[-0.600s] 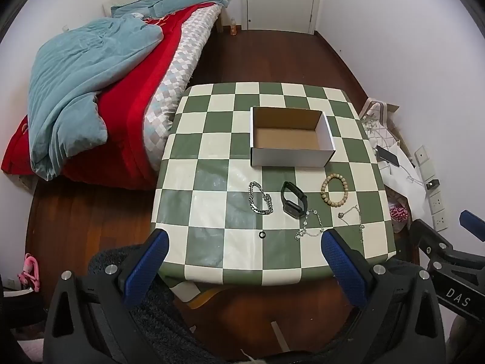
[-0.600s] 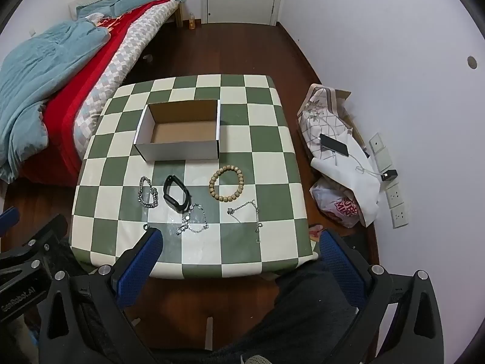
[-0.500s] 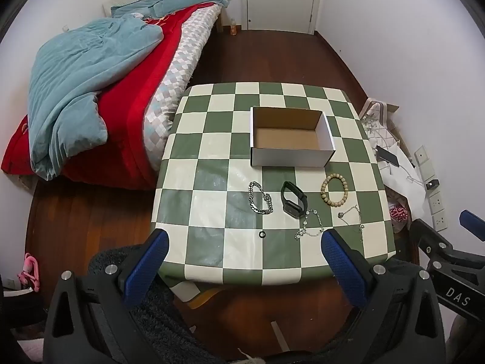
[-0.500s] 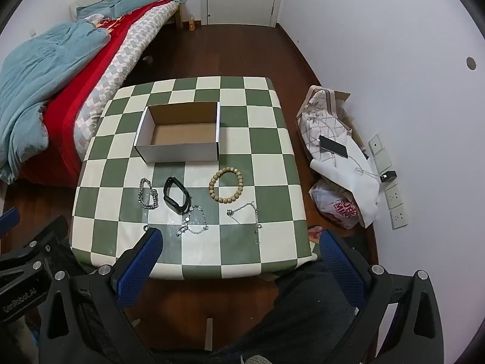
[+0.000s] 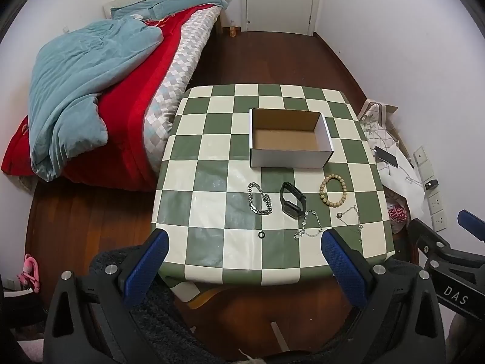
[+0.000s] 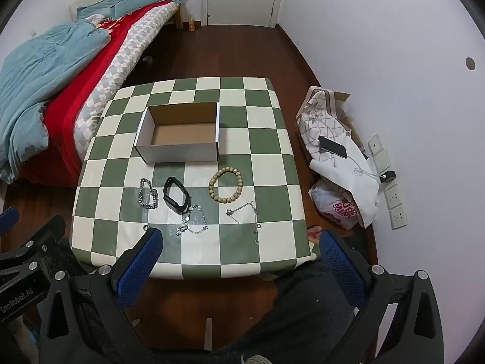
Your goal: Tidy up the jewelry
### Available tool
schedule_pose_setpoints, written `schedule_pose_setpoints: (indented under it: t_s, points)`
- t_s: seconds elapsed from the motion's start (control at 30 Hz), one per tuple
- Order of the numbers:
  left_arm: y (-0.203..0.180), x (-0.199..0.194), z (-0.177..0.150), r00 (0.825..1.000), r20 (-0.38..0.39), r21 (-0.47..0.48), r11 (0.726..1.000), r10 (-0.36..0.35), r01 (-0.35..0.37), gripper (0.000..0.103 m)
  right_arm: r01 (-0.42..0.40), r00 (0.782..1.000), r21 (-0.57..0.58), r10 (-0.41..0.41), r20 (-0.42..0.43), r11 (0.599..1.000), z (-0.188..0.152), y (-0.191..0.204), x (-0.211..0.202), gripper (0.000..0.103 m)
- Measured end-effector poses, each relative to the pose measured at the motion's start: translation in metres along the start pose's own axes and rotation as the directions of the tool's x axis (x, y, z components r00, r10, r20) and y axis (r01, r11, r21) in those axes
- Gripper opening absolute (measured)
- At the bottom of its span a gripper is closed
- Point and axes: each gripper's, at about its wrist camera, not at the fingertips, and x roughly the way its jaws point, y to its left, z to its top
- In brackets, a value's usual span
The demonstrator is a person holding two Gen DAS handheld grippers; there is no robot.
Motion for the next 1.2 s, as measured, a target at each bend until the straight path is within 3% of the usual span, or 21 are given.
schedule_pose_setpoints:
  t_s: [1.2]
  points:
    - [-0.012, -0.003, 0.001, 1.0, 0.002, 0.006, 1.0, -0.01, 0.01, 0.102, 0.002, 1.0, 0.0, -0.002, 0.005, 1.0, -0.002, 0.001, -0.004, 0.103]
